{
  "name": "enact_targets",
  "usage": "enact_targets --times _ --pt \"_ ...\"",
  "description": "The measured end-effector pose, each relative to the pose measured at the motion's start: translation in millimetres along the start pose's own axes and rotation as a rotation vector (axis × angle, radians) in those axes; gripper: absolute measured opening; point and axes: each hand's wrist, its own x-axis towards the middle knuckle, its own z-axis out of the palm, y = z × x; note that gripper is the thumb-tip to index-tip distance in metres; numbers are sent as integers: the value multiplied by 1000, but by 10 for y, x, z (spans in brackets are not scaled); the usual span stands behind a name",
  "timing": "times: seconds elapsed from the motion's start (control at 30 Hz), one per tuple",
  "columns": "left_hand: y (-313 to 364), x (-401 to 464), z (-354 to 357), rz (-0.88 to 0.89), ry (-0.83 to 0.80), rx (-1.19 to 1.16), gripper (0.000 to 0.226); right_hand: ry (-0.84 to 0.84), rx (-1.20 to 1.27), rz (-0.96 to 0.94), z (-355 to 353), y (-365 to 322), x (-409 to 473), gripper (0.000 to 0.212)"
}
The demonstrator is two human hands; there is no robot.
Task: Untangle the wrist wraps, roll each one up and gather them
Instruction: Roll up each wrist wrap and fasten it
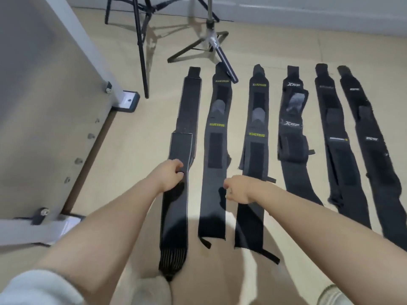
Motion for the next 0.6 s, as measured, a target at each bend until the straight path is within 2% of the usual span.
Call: enact_targets --times 0.1,0.17,0.27,0.37,0.5,0.6 --pt "-336 176 99 -12 -118 154 46 101 155 34 7 -285 320 42" --pt "-503 344 106 -24 -115 179 56 143 278 59 -36 -481 519 43" --pt "-622 583 106 29 -44 16 63 186 440 111 -149 -734 760 44" --pt "-683 874 149 61 -41 -76 66 190 571 131 -235 -875 986 50" --pt "-657 1188 277 54 -7 -242 61 282 676 225 -327 -807 1297 47" --pt "-626 1328 351 105 21 -273 54 301 796 299 -325 -715 1466 46"
